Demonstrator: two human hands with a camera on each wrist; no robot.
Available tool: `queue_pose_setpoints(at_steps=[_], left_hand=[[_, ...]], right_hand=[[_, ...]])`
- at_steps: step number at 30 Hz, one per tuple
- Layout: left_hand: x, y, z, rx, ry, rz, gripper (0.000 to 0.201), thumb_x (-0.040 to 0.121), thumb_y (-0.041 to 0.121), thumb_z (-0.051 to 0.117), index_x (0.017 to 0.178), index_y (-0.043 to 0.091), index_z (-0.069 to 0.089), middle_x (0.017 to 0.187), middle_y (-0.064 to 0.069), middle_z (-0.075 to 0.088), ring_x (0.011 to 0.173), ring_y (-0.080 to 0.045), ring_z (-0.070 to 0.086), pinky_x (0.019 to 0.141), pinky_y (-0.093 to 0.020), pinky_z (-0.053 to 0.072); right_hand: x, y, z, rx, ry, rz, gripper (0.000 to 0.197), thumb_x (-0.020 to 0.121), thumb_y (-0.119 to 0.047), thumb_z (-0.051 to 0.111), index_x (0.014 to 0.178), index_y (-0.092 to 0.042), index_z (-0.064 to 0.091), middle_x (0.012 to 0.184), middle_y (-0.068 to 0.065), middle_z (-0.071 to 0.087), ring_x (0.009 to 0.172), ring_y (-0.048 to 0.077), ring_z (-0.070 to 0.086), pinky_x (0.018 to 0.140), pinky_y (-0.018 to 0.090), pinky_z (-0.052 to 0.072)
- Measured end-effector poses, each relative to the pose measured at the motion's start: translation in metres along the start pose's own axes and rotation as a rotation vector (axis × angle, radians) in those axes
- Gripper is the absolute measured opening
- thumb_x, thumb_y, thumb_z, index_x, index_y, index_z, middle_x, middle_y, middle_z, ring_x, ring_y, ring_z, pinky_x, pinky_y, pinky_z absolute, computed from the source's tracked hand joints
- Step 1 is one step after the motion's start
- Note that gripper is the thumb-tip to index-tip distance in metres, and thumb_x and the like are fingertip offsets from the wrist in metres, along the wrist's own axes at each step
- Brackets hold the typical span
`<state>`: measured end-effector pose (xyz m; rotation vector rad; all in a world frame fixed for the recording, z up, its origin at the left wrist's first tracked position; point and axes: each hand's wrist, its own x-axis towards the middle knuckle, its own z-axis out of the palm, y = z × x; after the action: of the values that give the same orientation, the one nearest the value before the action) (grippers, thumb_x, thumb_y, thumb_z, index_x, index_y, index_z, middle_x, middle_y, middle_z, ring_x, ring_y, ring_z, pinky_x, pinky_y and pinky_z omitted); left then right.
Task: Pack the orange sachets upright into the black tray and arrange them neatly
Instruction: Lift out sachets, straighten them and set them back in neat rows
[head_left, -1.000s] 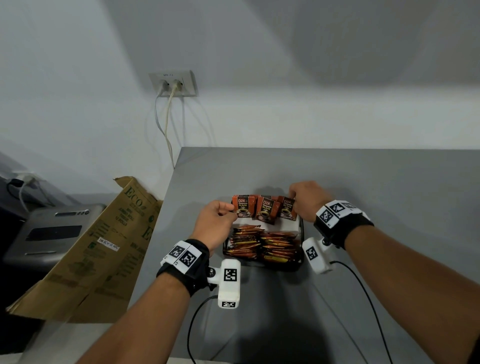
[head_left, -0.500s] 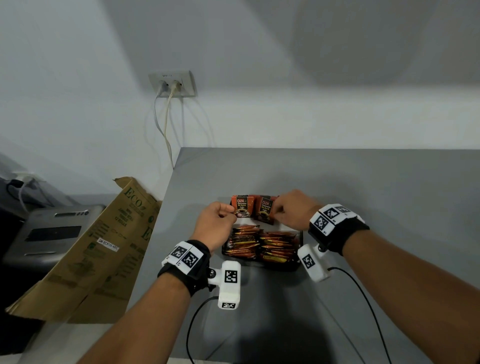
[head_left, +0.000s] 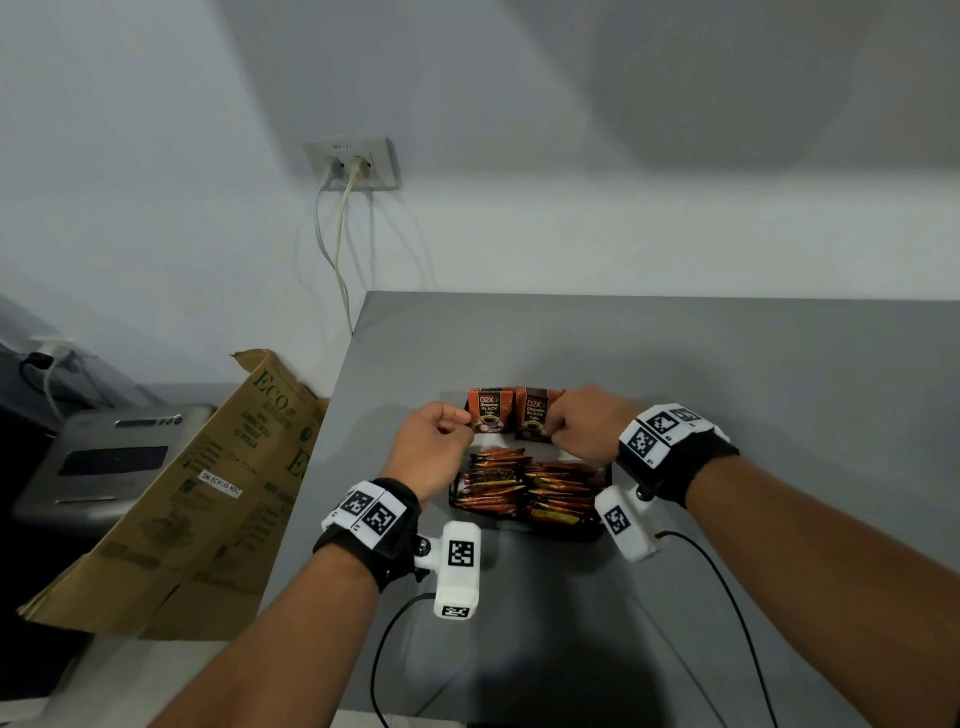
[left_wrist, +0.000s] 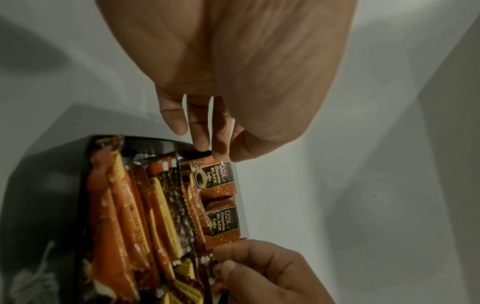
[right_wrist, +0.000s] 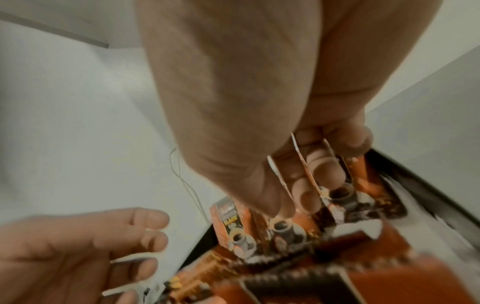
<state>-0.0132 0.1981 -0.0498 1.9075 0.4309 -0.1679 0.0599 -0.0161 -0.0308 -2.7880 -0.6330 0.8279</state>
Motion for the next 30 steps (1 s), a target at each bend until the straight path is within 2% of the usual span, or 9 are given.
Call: queue_pose_setpoints(at_steps=[4,6,8,13,16,20,25,28,30], left_hand=[[-0.005,0.003,-0.001,0.098,-0.077,0.065,0.013,0.095,0.015,0.061,0.103,0.024,0.064,0.099,0.000,0.070,0.091,-0.015,0.069,0.080,-0.034,0.059],[-0.007,0.004,0.001,0.161,-0.122,0.111,0.018,0.091,0.012,0.065,0.105,0.023,0.064,0.101,0.005,0.070,0.097,-0.010,0.066,0.084,-0.027,0.055],[-0.007,0.004,0.005,0.253,-0.161,0.157,0.024,0.089,0.011,0.066,0.107,0.025,0.063,0.105,0.009,0.066,0.101,-0.005,0.061,0.088,-0.023,0.049],[0.001,0.008,0.011,0.476,-0.247,0.225,0.036,0.088,0.005,0.059,0.115,0.030,0.059,0.113,0.014,0.060,0.112,-0.007,0.057,0.100,-0.029,0.048],[0.011,0.011,0.010,0.568,-0.294,0.218,0.042,0.086,0.007,0.065,0.122,0.027,0.058,0.113,0.013,0.063,0.108,-0.009,0.060,0.094,-0.026,0.050],[0.021,0.012,0.009,0.667,-0.355,0.216,0.043,0.085,0.012,0.071,0.124,0.025,0.058,0.105,0.009,0.068,0.099,-0.011,0.065,0.092,-0.032,0.055],[0.026,0.015,0.008,0.743,-0.304,0.310,0.027,0.094,0.018,0.063,0.121,0.022,0.061,0.112,0.003,0.069,0.103,-0.016,0.065,0.092,-0.034,0.055],[0.026,0.015,0.008,0.740,-0.316,0.327,0.025,0.092,0.024,0.065,0.116,0.026,0.060,0.109,0.006,0.067,0.100,-0.015,0.063,0.089,-0.034,0.055],[0.026,0.013,0.008,0.746,-0.345,0.307,0.033,0.088,0.029,0.071,0.119,0.027,0.059,0.110,0.009,0.064,0.102,-0.013,0.062,0.091,-0.032,0.053]], right_hand=[[-0.018,0.003,-0.006,0.081,-0.107,-0.038,0.025,0.086,-0.045,0.065,0.103,-0.029,0.074,0.104,-0.014,0.070,0.094,0.010,0.067,0.090,0.036,0.054],[-0.026,0.004,-0.006,0.052,-0.149,-0.039,0.035,0.081,-0.054,0.069,0.110,-0.033,0.072,0.102,-0.019,0.067,0.095,0.008,0.065,0.091,0.035,0.052],[-0.029,0.006,-0.004,0.015,-0.115,-0.043,0.041,0.082,-0.053,0.069,0.117,-0.032,0.070,0.105,-0.019,0.062,0.101,0.009,0.061,0.093,0.034,0.049],[-0.029,0.005,0.000,0.098,-0.075,-0.048,0.037,0.086,-0.055,0.065,0.115,-0.032,0.070,0.105,-0.016,0.064,0.097,0.008,0.060,0.084,0.028,0.047],[-0.029,0.005,0.002,0.142,-0.048,-0.045,0.032,0.090,-0.052,0.062,0.112,-0.032,0.072,0.109,-0.012,0.068,0.098,0.008,0.062,0.085,0.027,0.048],[-0.027,0.007,0.009,0.161,-0.036,-0.034,0.031,0.092,-0.046,0.062,0.114,-0.027,0.072,0.111,-0.010,0.068,0.098,0.009,0.061,0.084,0.025,0.046],[-0.029,0.007,0.010,0.168,-0.009,-0.050,0.029,0.095,-0.042,0.060,0.115,-0.024,0.071,0.111,-0.009,0.066,0.101,0.010,0.060,0.085,0.024,0.045],[-0.028,0.008,0.010,0.161,0.015,-0.053,0.028,0.094,-0.042,0.060,0.113,-0.026,0.071,0.113,-0.010,0.068,0.103,0.011,0.061,0.091,0.028,0.049],[-0.026,0.009,0.012,0.143,0.035,-0.053,0.027,0.092,-0.045,0.061,0.110,-0.027,0.072,0.111,-0.010,0.069,0.099,0.009,0.062,0.087,0.027,0.049]])
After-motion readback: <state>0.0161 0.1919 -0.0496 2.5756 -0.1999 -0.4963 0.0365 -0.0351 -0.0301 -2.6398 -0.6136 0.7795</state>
